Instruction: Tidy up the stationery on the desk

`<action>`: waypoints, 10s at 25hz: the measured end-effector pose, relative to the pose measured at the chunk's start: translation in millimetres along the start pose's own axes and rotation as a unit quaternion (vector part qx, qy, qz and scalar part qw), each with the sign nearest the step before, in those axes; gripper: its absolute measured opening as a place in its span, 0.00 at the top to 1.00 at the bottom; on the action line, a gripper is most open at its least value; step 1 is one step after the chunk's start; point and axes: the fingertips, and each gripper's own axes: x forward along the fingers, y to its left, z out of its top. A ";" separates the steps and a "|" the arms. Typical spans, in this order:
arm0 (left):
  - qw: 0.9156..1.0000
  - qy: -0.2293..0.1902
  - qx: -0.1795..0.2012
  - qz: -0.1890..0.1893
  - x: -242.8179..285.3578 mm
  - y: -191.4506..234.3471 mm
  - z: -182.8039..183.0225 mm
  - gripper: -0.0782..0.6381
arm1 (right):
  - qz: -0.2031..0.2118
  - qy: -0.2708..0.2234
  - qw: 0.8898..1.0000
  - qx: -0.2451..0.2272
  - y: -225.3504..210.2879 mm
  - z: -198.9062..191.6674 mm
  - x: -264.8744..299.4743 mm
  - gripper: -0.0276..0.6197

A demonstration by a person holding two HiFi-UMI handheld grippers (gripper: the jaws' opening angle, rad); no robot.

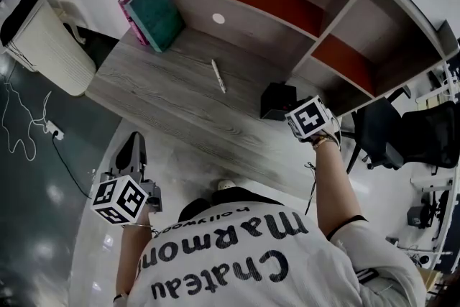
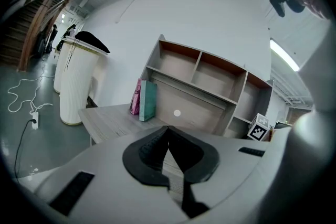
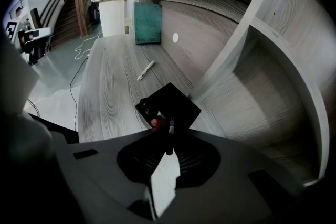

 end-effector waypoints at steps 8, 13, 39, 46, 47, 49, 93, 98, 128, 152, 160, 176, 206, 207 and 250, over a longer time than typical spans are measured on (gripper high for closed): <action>1.000 -0.004 -0.002 0.007 -1.6 0.6 0.5 0.87 | 0.015 0.014 1.000 0.010 6.7 -0.2 4.4 0.88; 1.000 -0.004 -0.008 0.013 -4.7 4.3 -1.9 0.87 | 0.012 0.006 1.000 0.008 5.9 3.7 6.7 0.88; 1.000 -0.009 -0.001 0.020 -14.6 -4.5 -3.8 0.87 | -0.004 -0.023 1.000 0.011 -3.8 7.7 6.7 0.86; 1.000 -0.010 0.000 0.023 -17.8 -6.8 -4.3 0.87 | -0.001 -0.031 0.999 0.010 -3.0 9.0 6.2 0.86; 1.000 -0.011 0.000 0.023 -18.0 -7.4 -4.2 0.87 | -0.002 -0.032 0.999 0.010 -3.3 8.6 6.0 0.86; 1.000 -0.011 0.000 0.022 -17.9 -8.8 -4.2 0.87 | -0.002 -0.034 0.999 0.013 -3.8 8.2 5.9 0.86; 1.000 -0.006 0.011 -0.011 -23.6 -28.3 -8.2 0.87 | 0.003 -0.218 0.951 0.219 -28.0 15.5 -55.3 0.88; 1.000 -0.006 0.014 -0.020 -26.8 -30.4 -7.9 0.87 | 0.003 -0.241 0.940 0.240 -26.9 15.8 -72.4 0.90; 0.998 0.005 0.013 -0.062 -78.6 -13.2 -16.0 0.87 | 0.068 -0.338 0.914 0.213 116.9 35.7 -125.1 0.94; 0.999 0.001 -0.032 0.043 -121.9 94.7 -20.3 0.87 | 0.122 -0.291 0.936 0.157 190.4 109.6 -60.1 0.94; 0.998 -0.013 -0.028 0.054 -66.4 112.5 19.8 0.87 | 0.131 -0.294 0.934 0.152 162.9 172.1 -27.7 0.94; 0.996 0.017 -0.043 0.073 23.3 127.7 32.4 0.87 | 0.158 -0.250 0.937 0.184 113.3 213.3 62.7 0.94; 0.992 0.046 -0.055 0.100 38.1 129.6 20.2 0.87 | 0.151 -0.115 0.965 0.178 116.2 159.0 150.8 0.67; 0.993 0.047 -0.054 0.097 39.7 128.9 20.7 0.87 | 0.151 -0.110 0.967 0.176 117.8 156.5 151.1 0.67; 0.999 0.040 -0.028 0.020 31.0 123.7 38.7 0.87 | 0.089 -0.210 0.932 0.280 94.0 150.5 73.0 0.86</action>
